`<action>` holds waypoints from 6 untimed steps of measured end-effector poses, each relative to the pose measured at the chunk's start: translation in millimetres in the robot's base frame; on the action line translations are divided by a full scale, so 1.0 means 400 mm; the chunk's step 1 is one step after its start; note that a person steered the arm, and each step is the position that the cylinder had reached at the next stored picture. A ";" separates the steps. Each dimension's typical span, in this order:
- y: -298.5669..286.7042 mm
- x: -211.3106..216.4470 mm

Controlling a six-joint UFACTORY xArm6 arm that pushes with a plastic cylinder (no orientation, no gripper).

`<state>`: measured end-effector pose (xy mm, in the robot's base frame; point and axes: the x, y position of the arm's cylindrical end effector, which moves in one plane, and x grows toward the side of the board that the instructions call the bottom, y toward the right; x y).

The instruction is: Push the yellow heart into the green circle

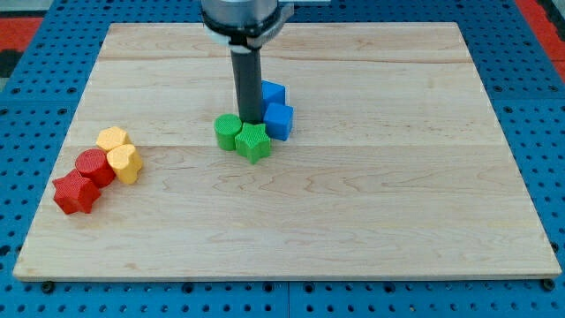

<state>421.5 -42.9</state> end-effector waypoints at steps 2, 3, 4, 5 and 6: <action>0.038 0.092; -0.004 0.119; -0.071 0.163; -0.221 0.181; -0.283 0.222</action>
<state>510.4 -156.1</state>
